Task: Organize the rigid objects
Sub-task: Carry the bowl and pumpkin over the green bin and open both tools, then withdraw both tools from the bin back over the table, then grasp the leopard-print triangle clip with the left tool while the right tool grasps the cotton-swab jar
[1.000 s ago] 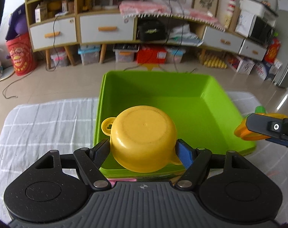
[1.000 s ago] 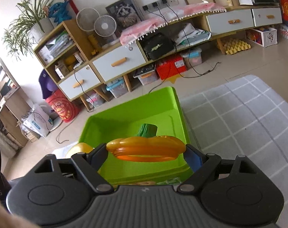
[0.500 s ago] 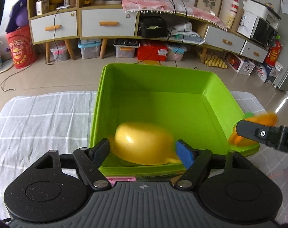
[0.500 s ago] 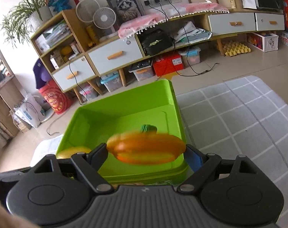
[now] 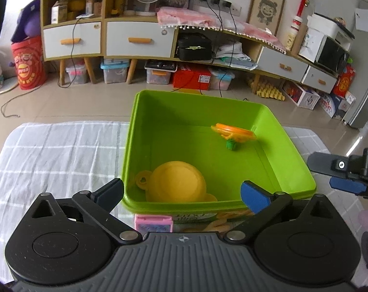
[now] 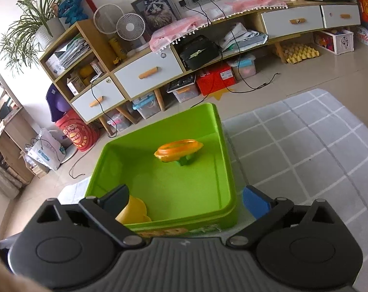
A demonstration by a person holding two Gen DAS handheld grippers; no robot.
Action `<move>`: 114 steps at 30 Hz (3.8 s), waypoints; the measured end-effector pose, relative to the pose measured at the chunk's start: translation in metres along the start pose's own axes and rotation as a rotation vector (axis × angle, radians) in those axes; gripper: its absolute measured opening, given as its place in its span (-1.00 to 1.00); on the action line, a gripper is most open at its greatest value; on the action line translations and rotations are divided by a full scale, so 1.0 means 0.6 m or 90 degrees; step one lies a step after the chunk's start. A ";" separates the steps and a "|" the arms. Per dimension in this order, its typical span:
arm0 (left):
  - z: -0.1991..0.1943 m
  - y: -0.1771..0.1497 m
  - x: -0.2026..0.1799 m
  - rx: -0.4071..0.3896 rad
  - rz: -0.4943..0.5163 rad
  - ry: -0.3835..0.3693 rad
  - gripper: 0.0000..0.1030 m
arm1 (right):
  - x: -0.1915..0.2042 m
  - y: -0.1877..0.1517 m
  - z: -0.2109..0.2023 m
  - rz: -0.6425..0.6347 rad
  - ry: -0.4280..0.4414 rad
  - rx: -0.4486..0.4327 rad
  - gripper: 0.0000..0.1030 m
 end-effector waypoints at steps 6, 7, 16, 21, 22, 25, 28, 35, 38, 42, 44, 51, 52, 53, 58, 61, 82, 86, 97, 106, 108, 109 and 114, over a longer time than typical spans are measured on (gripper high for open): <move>-0.023 -0.004 0.019 0.010 -0.034 -0.003 0.96 | -0.009 -0.008 -0.023 -0.006 -0.014 0.008 0.49; -0.028 -0.005 0.023 0.011 -0.037 -0.003 0.96 | -0.010 -0.009 -0.028 -0.006 -0.015 0.009 0.49; -0.051 -0.033 0.057 0.035 -0.056 0.011 0.96 | -0.013 -0.025 -0.057 -0.023 -0.015 0.012 0.49; -0.063 -0.044 0.070 0.045 -0.071 -0.006 0.96 | -0.013 -0.041 -0.065 -0.047 -0.013 0.022 0.49; -0.065 -0.048 0.072 0.044 -0.065 -0.006 0.96 | -0.012 -0.043 -0.066 -0.054 -0.011 0.024 0.49; -0.072 -0.062 0.075 0.040 -0.036 -0.006 0.96 | -0.007 -0.053 -0.069 -0.076 -0.004 0.028 0.49; -0.077 -0.084 0.080 0.035 -0.008 -0.003 0.96 | -0.002 -0.060 -0.072 -0.102 0.004 0.029 0.49; -0.085 -0.126 0.090 0.030 0.046 -0.034 0.96 | 0.006 -0.086 -0.071 -0.151 0.027 0.042 0.49; -0.083 -0.142 0.097 0.029 0.071 -0.049 0.96 | 0.012 -0.100 -0.066 -0.174 0.035 0.055 0.49; -0.082 -0.165 0.103 0.035 0.102 -0.075 0.96 | 0.024 -0.119 -0.063 -0.209 0.057 0.070 0.49; -0.081 -0.177 0.105 0.040 0.115 -0.086 0.96 | 0.031 -0.127 -0.058 -0.225 0.065 0.077 0.50; -0.080 -0.212 0.101 0.051 0.174 -0.111 0.96 | 0.053 -0.149 -0.047 -0.271 0.090 0.093 0.49; -0.081 -0.216 0.099 0.053 0.178 -0.117 0.96 | 0.055 -0.153 -0.046 -0.278 0.092 0.096 0.49; -0.081 -0.220 0.098 0.056 0.181 -0.122 0.96 | 0.059 -0.157 -0.045 -0.286 0.095 0.099 0.49; -0.074 -0.236 0.094 0.071 0.203 -0.123 0.96 | 0.072 -0.181 -0.034 -0.336 0.097 0.119 0.49; -0.068 -0.245 0.091 0.077 0.222 -0.111 0.95 | 0.080 -0.198 -0.025 -0.372 0.092 0.131 0.49; -0.064 -0.240 0.087 0.035 0.205 -0.082 0.66 | 0.078 -0.239 0.023 -0.441 0.054 0.153 0.49; -0.066 -0.236 0.086 0.034 0.201 -0.088 0.47 | 0.082 -0.238 0.029 -0.442 0.051 0.150 0.49; -0.069 -0.236 0.076 0.033 0.206 -0.100 0.17 | 0.099 -0.239 0.032 -0.449 0.063 0.138 0.48; -0.071 -0.237 0.071 0.031 0.213 -0.104 0.13 | 0.103 -0.237 0.032 -0.453 0.061 0.129 0.42; -0.071 -0.237 0.070 0.030 0.216 -0.105 0.13 | 0.102 -0.235 0.033 -0.453 0.059 0.127 0.39; -0.071 -0.238 0.070 0.030 0.217 -0.105 0.13 | 0.101 -0.235 0.033 -0.453 0.059 0.126 0.38; -0.072 -0.238 0.069 0.031 0.219 -0.108 0.13 | 0.098 -0.235 0.037 -0.457 0.055 0.129 0.37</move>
Point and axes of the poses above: each gripper's, at about its wrist camera, not at the fingertips, and z roughly the way its jaws point, x to its left, y to its top, the point moved 9 cm from there along z, roughly the way its jaws point, and after that the axes turned 10 degrees about y, right-handed, at the moved point
